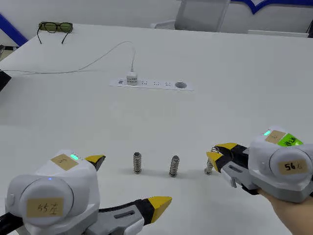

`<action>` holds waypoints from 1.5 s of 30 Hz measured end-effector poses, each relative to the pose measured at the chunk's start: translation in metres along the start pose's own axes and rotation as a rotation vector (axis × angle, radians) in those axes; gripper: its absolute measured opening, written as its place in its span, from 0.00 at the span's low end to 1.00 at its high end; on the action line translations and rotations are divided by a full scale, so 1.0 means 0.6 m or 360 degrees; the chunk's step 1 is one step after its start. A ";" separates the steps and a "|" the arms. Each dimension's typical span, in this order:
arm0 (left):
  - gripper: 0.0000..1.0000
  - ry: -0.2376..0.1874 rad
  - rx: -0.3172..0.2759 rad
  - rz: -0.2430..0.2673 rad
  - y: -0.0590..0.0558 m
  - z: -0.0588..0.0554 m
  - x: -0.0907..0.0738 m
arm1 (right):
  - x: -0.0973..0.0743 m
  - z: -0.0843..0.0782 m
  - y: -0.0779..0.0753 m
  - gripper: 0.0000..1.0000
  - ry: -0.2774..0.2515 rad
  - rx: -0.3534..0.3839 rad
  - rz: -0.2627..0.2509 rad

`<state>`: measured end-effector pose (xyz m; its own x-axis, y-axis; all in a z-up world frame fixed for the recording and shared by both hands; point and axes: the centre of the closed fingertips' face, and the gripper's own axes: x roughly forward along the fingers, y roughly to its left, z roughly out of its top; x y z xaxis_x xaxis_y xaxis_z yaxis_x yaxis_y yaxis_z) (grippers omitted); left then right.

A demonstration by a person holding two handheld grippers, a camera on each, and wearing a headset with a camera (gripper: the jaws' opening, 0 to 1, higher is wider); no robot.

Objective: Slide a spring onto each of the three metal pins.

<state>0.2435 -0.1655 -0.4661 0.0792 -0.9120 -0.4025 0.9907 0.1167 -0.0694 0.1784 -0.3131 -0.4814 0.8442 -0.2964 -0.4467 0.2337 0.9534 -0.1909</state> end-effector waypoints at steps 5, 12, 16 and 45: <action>0.91 0.0005 0.0001 0.0001 0.000 -0.002 0.000 | 0.005 -0.009 0.003 0.13 0.0023 0.0014 0.0006; 0.89 0.0006 -0.0009 -0.0003 0.000 -0.003 0.000 | 0.011 -0.020 0.008 0.12 0.0050 0.0032 0.0009; 0.89 0.0011 -0.0007 -0.0008 -0.001 -0.005 0.000 | 0.013 -0.027 0.011 0.12 0.0066 0.0039 0.0009; 0.84 0.0051 0.0008 0.0044 0.013 -0.003 -0.004 | -0.031 -0.018 0.021 0.37 0.0080 0.0277 0.0035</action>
<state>0.2505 -0.1617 -0.4672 0.1029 -0.8955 -0.4331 0.9888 0.1394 -0.0534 0.1604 -0.2961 -0.4851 0.8259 -0.2739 -0.4928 0.2993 0.9537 -0.0283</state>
